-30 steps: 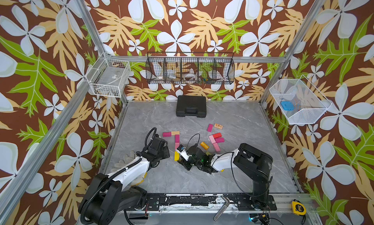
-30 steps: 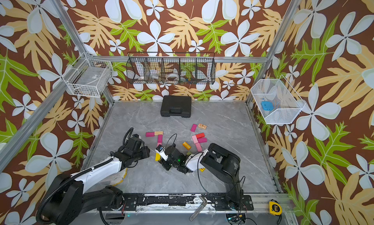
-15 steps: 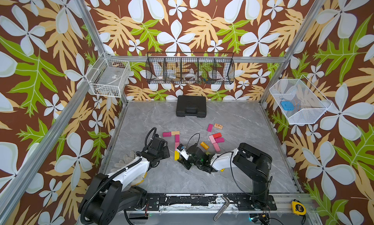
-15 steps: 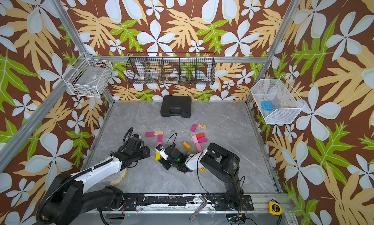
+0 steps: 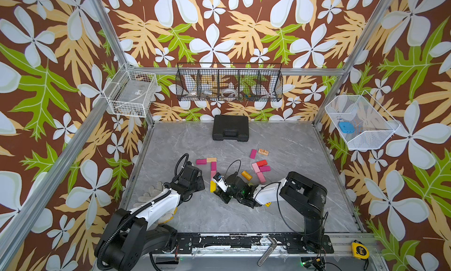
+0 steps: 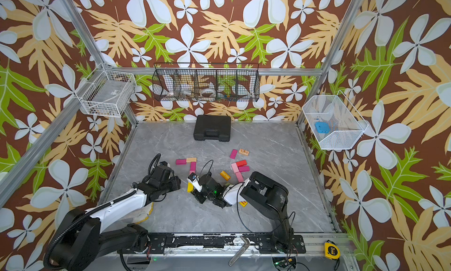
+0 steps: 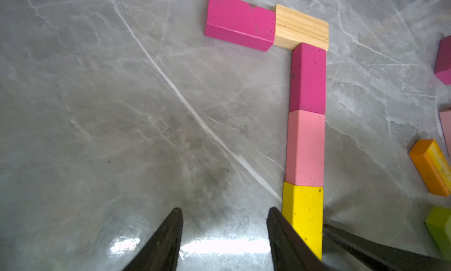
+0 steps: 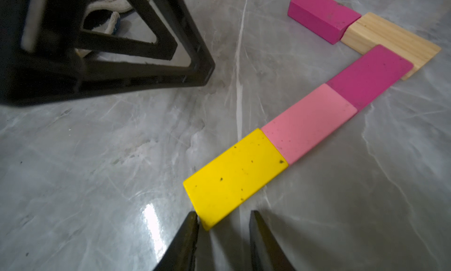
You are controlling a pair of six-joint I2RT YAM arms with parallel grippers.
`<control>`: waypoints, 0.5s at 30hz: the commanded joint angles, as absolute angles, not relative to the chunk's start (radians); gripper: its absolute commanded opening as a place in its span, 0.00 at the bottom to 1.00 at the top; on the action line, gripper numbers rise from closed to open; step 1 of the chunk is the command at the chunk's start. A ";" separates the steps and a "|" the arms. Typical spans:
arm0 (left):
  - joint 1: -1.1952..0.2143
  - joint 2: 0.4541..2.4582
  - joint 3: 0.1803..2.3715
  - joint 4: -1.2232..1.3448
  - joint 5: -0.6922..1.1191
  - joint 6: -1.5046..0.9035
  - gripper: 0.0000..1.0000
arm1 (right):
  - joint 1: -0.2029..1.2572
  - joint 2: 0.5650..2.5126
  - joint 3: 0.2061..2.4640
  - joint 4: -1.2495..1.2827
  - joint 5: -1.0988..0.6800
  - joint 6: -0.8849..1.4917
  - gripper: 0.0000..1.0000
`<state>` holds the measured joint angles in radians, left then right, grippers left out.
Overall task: Assemble the number 7 with building blocks
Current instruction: Adjust the building block at the center of the board.
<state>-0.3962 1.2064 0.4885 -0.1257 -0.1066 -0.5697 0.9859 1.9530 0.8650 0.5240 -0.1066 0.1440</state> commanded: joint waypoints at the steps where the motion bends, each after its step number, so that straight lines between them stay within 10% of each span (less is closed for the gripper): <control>1: -0.394 1.208 0.488 -0.120 -0.113 -0.565 0.58 | 0.985 1.962 0.864 0.461 -0.107 0.144 0.36; 15: -0.353 1.190 0.521 -0.105 -0.115 -0.565 0.58 | 0.954 1.876 0.815 0.461 -0.141 0.119 0.36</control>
<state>-0.3672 1.1942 0.5018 -0.1257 -0.1070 -0.5697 0.9653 1.9026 0.8288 0.4904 -0.1295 0.1291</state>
